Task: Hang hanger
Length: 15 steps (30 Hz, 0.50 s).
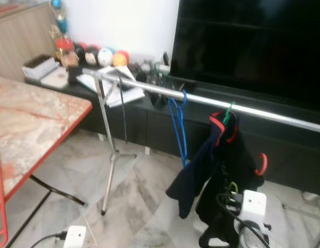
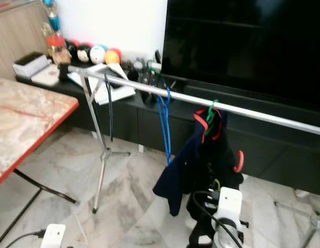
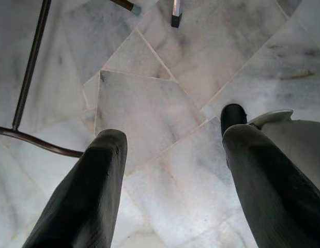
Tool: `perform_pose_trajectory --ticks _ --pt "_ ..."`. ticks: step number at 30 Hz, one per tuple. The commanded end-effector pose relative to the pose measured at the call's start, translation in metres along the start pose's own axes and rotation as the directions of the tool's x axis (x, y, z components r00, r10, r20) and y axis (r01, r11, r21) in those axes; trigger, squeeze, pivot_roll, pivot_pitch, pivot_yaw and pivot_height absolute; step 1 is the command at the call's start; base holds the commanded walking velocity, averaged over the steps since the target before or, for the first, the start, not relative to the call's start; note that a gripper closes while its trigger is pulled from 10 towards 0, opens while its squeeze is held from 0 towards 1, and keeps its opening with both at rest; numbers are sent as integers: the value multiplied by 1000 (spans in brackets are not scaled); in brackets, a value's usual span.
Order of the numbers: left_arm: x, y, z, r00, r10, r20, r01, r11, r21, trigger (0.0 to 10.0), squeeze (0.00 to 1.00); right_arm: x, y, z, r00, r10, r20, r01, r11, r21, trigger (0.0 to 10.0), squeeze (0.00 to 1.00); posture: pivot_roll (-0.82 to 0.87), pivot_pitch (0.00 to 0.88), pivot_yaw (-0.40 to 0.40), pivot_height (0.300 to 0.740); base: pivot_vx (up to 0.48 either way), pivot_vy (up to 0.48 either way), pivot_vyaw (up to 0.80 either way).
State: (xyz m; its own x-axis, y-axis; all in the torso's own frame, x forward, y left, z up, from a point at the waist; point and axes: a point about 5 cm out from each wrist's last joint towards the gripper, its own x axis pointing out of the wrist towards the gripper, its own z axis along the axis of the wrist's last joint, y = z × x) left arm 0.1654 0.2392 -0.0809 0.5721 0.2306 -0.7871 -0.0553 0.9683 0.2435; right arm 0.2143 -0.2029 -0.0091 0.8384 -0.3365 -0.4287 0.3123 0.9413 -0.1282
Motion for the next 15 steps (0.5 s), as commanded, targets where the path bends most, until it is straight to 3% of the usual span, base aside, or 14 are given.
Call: perform_pose_trajectory --ticks 1,15 --pt "-1 -5 -3 1000 -18 -13 18 1000 -4 10000 0 2 -8 3 1000 -23 19 23 1000 -2 10000 0 -56 0 -62 740 -322 0 0" --pt "0 -5 -1 1000 -18 -9 18 1000 -2 10000 0 3 -9 1 1000 -24 -2 24 1000 -15 10000 0 -55 0 -62 740 -322 0 0"
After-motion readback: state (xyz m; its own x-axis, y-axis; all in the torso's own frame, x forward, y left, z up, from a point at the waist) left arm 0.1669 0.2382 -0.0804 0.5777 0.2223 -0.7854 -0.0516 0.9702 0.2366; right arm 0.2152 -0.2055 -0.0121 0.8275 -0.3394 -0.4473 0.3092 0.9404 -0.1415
